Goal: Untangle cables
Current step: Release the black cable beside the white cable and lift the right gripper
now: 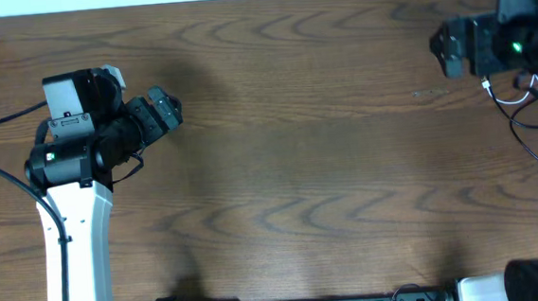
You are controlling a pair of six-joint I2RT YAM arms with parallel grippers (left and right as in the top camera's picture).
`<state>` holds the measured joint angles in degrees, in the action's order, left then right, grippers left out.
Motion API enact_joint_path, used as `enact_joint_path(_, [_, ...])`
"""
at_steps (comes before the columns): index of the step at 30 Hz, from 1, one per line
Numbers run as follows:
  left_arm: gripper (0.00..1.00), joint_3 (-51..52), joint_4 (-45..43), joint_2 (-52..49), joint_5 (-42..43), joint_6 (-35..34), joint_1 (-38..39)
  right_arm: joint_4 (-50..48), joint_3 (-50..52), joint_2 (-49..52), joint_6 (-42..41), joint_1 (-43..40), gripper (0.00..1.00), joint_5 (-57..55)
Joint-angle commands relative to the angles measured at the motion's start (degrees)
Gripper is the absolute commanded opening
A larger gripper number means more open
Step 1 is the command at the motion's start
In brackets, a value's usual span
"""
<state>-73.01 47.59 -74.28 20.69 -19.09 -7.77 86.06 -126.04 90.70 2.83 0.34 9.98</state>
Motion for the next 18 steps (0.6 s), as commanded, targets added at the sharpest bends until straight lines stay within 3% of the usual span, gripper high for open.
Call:
enact_joint_path(1, [1.00,-1.09,0.13,-0.31,0.26,0.35,-0.24,1.79,-0.35,-2.32,0.63,0.50,0.99,-1.05])
enact_joint_path(8, [0.99,-1.09,0.13,-0.31,0.26,0.37,-0.24,3.15,-0.33,-2.62,1.40,0.50,0.99,-1.73])
enact_joint_path(18, [0.99,-1.09,0.13,-0.31,0.26,0.37,-0.24,-4.44,0.87,-4.26,1.55,0.48,0.99,-3.76])
